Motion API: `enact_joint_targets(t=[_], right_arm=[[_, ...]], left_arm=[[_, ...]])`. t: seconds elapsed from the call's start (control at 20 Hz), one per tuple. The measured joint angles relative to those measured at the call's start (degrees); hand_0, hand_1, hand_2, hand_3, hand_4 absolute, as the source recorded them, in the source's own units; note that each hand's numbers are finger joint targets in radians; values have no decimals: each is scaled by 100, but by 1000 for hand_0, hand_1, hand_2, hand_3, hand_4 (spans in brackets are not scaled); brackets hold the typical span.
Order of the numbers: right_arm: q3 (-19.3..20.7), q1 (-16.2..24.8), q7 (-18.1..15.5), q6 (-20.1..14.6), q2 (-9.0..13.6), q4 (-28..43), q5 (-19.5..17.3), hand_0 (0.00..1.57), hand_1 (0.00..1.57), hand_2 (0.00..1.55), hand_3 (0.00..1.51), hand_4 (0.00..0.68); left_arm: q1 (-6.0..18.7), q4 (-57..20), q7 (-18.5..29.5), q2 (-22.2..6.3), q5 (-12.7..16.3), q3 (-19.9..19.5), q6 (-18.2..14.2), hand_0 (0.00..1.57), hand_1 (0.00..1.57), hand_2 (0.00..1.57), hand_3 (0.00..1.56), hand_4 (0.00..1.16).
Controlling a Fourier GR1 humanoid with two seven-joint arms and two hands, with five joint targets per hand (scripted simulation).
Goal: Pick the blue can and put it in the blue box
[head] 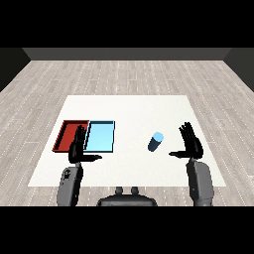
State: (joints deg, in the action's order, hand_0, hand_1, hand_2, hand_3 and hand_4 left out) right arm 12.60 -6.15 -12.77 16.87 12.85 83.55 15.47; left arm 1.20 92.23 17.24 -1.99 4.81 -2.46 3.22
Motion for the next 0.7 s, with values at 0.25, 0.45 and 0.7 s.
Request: enact_joint_targets(t=[0.25,0.45,0.7], right_arm=[[194,-267,-657,440,157,-797,54,0,0,0,0,0],[260,-275,-640,522,196,-836,131,0,0,0,0,0],[301,-313,-548,521,224,-923,161,0,0,0,0,0]], left_arm=[[-169,-122,626,78,63,-8,141,0,0,0,0,0],[-128,-69,574,35,228,-67,235,0,0,0,0,0],[-249,-37,675,82,206,-2,173,0,0,0,0,0]])
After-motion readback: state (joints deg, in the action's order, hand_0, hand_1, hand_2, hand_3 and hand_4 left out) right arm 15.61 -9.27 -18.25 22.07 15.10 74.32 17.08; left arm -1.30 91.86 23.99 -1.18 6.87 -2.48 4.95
